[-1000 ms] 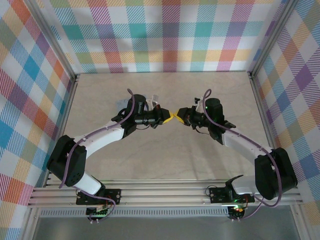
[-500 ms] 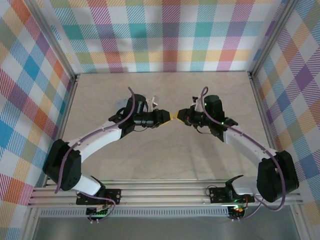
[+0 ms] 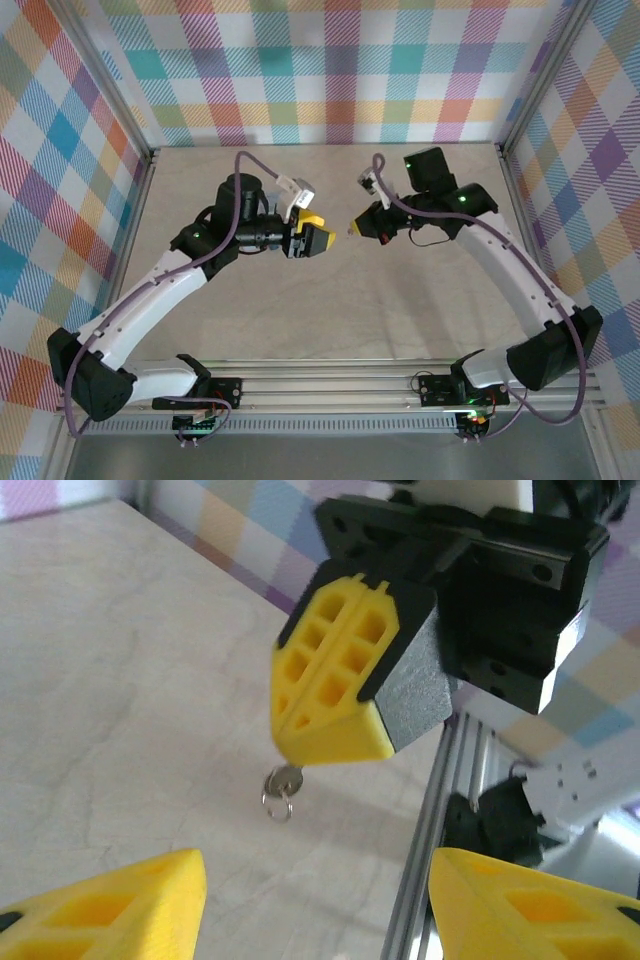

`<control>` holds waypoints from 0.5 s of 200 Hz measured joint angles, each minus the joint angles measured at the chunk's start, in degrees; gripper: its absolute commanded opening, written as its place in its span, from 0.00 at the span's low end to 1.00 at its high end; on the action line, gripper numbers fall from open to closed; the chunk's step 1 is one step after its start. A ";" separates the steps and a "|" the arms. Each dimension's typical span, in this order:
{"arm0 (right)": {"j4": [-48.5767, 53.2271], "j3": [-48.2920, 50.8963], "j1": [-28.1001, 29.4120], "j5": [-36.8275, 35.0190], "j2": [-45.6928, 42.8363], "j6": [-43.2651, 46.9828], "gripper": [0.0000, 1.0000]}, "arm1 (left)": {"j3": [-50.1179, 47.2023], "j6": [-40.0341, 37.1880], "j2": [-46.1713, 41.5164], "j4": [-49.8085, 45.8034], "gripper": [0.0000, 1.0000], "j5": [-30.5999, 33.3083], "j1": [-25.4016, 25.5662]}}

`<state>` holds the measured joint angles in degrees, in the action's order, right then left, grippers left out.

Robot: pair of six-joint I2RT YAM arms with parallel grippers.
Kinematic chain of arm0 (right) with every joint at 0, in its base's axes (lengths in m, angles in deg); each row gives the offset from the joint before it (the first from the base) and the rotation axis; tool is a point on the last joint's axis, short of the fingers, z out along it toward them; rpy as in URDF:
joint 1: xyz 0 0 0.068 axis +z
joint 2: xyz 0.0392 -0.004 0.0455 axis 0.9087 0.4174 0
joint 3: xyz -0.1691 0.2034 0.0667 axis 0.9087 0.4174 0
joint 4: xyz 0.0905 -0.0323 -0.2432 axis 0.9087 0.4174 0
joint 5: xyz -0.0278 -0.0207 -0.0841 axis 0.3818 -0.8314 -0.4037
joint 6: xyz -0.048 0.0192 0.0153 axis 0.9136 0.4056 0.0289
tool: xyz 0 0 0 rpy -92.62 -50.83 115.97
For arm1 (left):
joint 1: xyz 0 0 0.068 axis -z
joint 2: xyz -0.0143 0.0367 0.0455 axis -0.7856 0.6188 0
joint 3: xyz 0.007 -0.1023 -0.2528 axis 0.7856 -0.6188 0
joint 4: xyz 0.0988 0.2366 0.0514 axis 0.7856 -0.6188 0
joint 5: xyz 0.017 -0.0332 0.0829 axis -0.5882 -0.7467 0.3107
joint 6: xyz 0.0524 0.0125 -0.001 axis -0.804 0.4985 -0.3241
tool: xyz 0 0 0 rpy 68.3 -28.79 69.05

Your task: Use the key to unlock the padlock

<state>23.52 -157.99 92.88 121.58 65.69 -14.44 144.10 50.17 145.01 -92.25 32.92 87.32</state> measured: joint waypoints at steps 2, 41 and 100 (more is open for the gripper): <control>0.33 -0.11 0.11 0.24 0.24 0.70 0.00 | 0.00 -0.26 0.24 -0.02 0.60 -0.37 0.00; 2.97 -0.39 0.66 4.46 1.07 8.76 0.00 | 0.00 -4.72 4.85 -1.25 0.52 -7.10 0.00; 1.36 0.57 0.66 10.62 -0.31 11.02 0.00 | 0.09 -5.57 6.71 -1.03 0.31 -13.84 0.00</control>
<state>24.87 -157.42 93.54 132.20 65.39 -3.42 144.19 44.60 151.72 -93.27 19.08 87.32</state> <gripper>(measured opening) 0.060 0.361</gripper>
